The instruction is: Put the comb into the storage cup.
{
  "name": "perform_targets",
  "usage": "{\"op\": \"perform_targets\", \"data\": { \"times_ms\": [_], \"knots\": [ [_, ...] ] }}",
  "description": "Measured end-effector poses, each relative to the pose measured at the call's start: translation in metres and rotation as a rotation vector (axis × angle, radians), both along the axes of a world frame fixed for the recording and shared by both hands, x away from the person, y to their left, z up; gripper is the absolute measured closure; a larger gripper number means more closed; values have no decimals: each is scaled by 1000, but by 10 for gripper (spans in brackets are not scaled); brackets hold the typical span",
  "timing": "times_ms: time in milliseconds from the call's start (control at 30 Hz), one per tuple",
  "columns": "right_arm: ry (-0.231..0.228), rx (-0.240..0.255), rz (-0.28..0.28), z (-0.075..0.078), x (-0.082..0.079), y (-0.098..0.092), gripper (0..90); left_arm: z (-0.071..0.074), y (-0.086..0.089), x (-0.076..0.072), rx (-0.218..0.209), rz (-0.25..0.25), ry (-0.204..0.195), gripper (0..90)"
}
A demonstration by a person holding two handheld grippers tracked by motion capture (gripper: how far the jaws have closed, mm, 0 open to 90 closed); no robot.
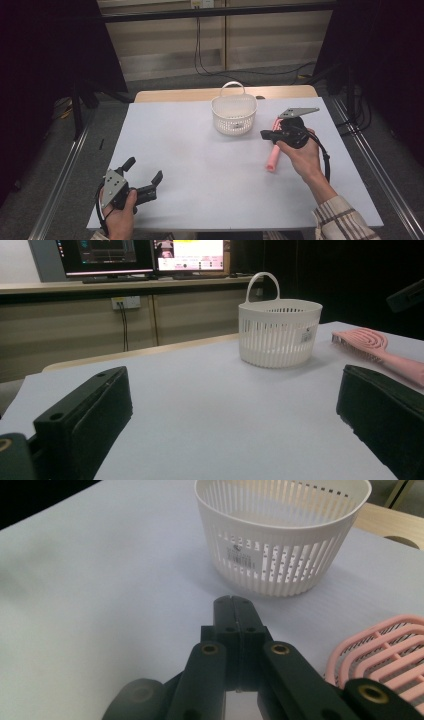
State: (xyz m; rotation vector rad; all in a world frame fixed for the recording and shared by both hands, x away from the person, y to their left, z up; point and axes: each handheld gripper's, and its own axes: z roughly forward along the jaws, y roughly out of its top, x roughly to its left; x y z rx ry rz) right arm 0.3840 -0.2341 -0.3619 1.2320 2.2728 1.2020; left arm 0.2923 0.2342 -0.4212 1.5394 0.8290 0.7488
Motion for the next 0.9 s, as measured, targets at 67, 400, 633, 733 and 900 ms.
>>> {"op": "perform_targets", "data": {
  "times_ms": [67, 400, 633, 733, 900],
  "knots": [
    [49, -18, -13, -5, 3, 2, 900, 0, 0, 0, -1, -1, 2, 14],
    [203, -91, 0, -30, 7, 8, 900, 0, 0, 0, -1, -9, 1, 14],
    [269, -109, 6, -35, 9, 7, 900, 0, 0, 0, 1, -7, 1, 14],
    [275, -104, 16, -37, 9, 7, 900, 0, 0, 0, 0, -5, 1, 14],
    [294, -115, 13, -41, 8, 6, 900, 0, 0, 0, 0, -6, 3, 14]
  ]
}}
